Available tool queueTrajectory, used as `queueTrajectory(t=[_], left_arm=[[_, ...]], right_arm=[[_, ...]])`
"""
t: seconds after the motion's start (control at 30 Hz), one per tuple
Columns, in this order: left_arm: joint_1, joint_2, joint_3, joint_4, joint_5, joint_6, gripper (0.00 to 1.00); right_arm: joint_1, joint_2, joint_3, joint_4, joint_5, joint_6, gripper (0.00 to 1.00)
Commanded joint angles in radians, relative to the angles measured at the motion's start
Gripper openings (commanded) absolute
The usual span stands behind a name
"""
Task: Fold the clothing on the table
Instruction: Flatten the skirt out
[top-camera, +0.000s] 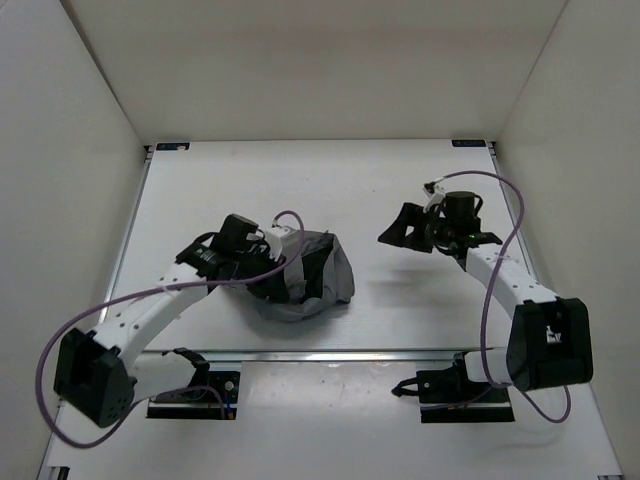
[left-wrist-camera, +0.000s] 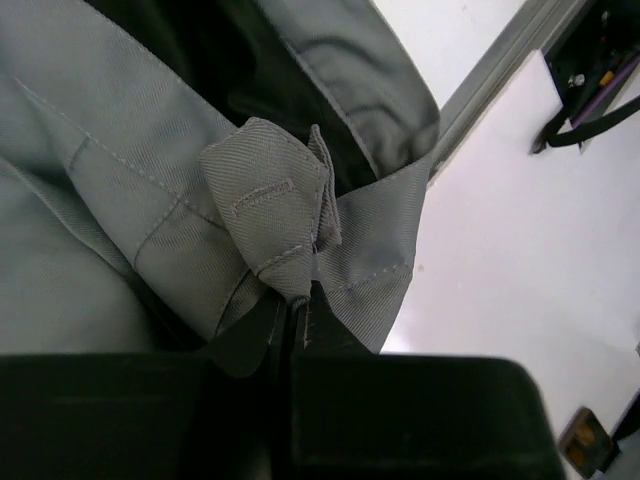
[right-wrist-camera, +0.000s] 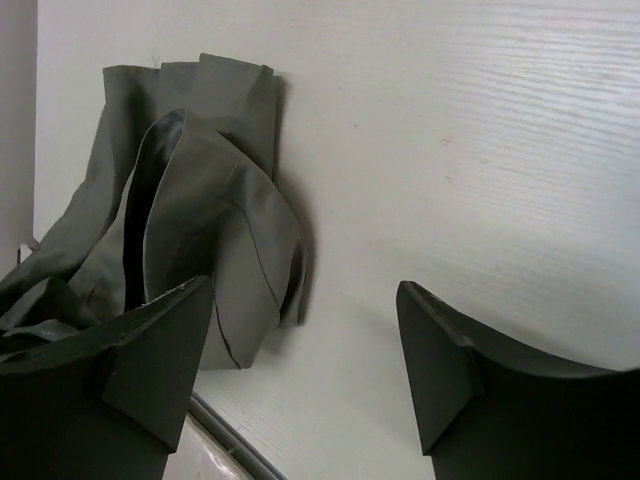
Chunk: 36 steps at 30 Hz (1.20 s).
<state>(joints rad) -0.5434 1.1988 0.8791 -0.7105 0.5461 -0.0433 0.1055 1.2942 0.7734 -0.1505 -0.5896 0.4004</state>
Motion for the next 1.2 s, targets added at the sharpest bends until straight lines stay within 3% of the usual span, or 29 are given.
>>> queueTrajectory(t=[0.0, 0.13, 0.37, 0.7, 0.8, 0.83, 0.87, 0.9, 0.93, 1.07, 1.17], left_arm=[[0.028, -0.152, -0.052, -0.001, 0.021, 0.004, 0.0], [0.039, -0.205, -0.149, 0.054, 0.067, -0.036, 0.0], [0.033, -0.232, -0.204, 0.111, 0.113, -0.067, 0.0], [0.065, -0.243, -0.221, 0.112, 0.117, -0.046, 0.0], [0.076, -0.245, -0.221, 0.109, 0.117, -0.043, 0.0], [0.08, -0.248, -0.232, 0.109, 0.118, -0.043, 0.0], [0.089, -0.248, -0.227, 0.102, 0.12, -0.043, 0.0], [0.091, -0.251, -0.227, 0.111, 0.12, -0.038, 0.0], [0.102, -0.257, -0.224, 0.112, 0.115, -0.043, 0.0], [0.149, -0.294, -0.189, 0.121, 0.042, -0.056, 0.0], [0.226, -0.332, -0.061, 0.173, -0.013, -0.073, 0.0]], right_arm=[[0.072, 0.074, 0.101, 0.031, 0.016, -0.006, 0.7], [0.164, 0.218, 0.219, 0.013, 0.019, -0.011, 0.64], [0.328, 0.425, 0.533, -0.19, 0.114, -0.162, 0.72], [0.419, 0.622, 0.682, -0.366, 0.131, -0.244, 0.68], [0.434, 0.645, 0.698, -0.377, 0.166, -0.256, 0.58], [0.442, 0.643, 0.695, -0.354, 0.171, -0.259, 0.51], [0.432, 0.634, 0.689, -0.348, 0.165, -0.256, 0.36], [0.431, 0.63, 0.678, -0.316, 0.159, -0.264, 0.15], [0.428, 0.617, 0.676, -0.29, 0.165, -0.261, 0.02], [0.421, 0.51, 0.681, -0.254, 0.256, -0.255, 0.0], [0.378, 0.368, 0.702, -0.245, 0.338, -0.267, 0.0]])
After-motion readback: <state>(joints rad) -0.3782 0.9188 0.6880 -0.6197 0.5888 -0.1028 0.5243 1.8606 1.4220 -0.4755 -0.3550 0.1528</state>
